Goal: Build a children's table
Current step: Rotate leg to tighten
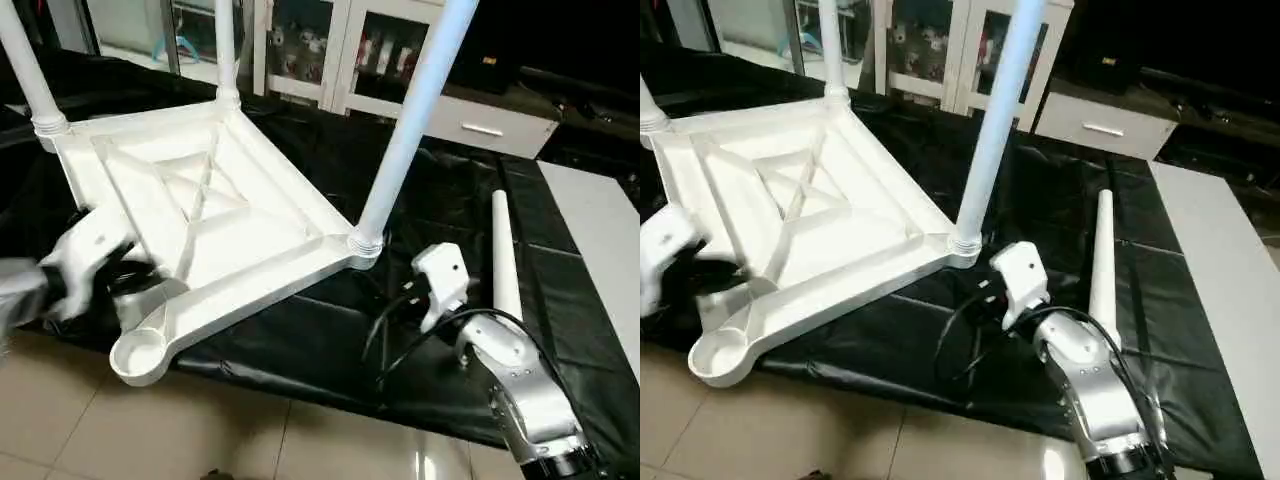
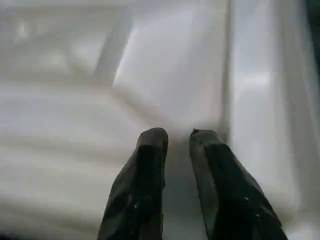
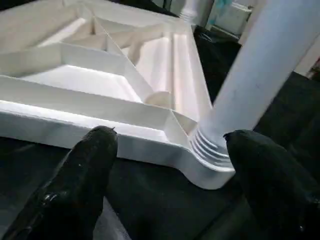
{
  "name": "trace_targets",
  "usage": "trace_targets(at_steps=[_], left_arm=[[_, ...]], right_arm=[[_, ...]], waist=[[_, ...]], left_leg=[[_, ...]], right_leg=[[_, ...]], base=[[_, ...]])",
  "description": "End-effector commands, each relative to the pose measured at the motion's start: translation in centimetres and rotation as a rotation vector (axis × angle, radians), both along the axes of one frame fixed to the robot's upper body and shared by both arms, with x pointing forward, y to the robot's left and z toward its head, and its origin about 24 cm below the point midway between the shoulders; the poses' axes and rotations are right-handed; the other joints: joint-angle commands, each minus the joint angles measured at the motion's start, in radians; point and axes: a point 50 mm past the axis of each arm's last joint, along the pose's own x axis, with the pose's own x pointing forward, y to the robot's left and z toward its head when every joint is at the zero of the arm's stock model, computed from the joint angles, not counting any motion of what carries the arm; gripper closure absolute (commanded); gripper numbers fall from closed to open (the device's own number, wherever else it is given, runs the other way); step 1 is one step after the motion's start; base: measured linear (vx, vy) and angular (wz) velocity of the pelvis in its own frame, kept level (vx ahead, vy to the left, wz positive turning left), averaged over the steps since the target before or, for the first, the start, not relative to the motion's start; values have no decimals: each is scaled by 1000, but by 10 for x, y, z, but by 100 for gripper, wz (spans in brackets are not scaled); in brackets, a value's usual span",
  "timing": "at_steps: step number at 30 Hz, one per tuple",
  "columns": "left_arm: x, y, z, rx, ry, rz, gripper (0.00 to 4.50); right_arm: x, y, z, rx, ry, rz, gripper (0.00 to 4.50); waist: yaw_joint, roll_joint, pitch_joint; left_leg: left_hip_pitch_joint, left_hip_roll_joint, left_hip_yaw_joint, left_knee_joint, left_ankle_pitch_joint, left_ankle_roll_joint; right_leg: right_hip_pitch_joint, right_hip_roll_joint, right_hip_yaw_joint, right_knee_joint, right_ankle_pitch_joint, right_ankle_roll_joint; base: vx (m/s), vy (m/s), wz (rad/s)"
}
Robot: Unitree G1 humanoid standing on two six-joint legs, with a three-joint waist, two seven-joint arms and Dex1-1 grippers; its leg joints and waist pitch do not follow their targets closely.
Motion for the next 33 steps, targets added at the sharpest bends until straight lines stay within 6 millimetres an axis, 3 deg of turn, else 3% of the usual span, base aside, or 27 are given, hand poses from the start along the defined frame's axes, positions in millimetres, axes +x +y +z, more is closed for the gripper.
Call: trace_targets(at_steps=[1, 4, 8, 12, 15, 18, 21, 23, 25, 28, 33], left_arm=[[1, -1, 7, -1, -18, -6, 337], [-1, 5, 4, 45, 15, 20, 337], [-3, 7, -3, 83, 70, 28, 337], [10, 12, 10, 58, -32, 135, 337], [19, 35, 22, 156, -83, 336, 337], [23, 53, 27, 240, -133, 496, 337], [19, 59, 18, 317, -65, 497, 337], [13, 56, 5, 340, 19, 425, 337], [2, 35, -16, 279, 135, 286, 337], [1, 31, -21, 284, 153, 272, 337], [-4, 19, -32, 318, 216, 218, 337]], right_arm=[[2, -4, 6, 4, -15, 0, 66], [1, -4, 7, -2, -13, 15, 66], [1, -4, 8, -4, -12, 20, 66], [2, -4, 10, -9, -20, 27, 66], [2, -6, 9, -29, -14, 39, 66], [2, -6, 7, -49, -8, 50, 66], [-1, -4, 4, -81, 1, 77, 66], [-3, -2, 2, -95, 12, 101, 66], [-5, 0, 1, -101, 21, 120, 66], [-5, 1, 0, -103, 21, 120, 66], [-6, 5, -1, -105, 20, 125, 66]], waist=[[0, 35, -49], [-6, 34, -51], [-7, 34, -52], [-2, 40, -57], [1, 37, -58], [2, 36, -56], [3, 35, -57], [4, 36, -59], [4, 39, -59], [10, 43, -61], [17, 40, -52]], left_leg=[[20, 28, -12, -77, -347, -51], [17, 27, -14, -76, -342, -44], [19, 29, -12, -74, -316, -39], [20, 27, -10, -70, -288, -42], [20, 25, -10, -67, -283, -43], [18, 25, -13, -67, -293, -40], [19, 26, -14, -67, -291, -40], [18, 26, -14, -67, -271, -37], [19, 30, -14, -68, -265, -39], [25, 28, -8, -64, -268, -38], [26, 30, -15, -72, -360, -48]], right_leg=[[29, -72, 48, -75, -253, -140], [29, -70, 49, -74, -268, -132], [28, -65, 49, -70, -220, -148], [30, -64, 47, -63, -160, -159], [32, -62, 45, -58, -133, -166], [35, -65, 45, -64, -180, -146], [34, -68, 47, -68, -198, -140], [34, -67, 47, -63, -166, -147], [32, -68, 47, -59, -133, -163], [27, -64, 46, -57, -83, -189], [27, -71, 47, -73, -250, -154]], base=[[0, 0, 0], [0, 0, 0], [0, 0, 0], [0, 0, 0], [0, 0, 0], [0, 0, 0], [0, 0, 0], [0, 0, 0], [0, 0, 0], [0, 0, 0], [0, 0, 0]])
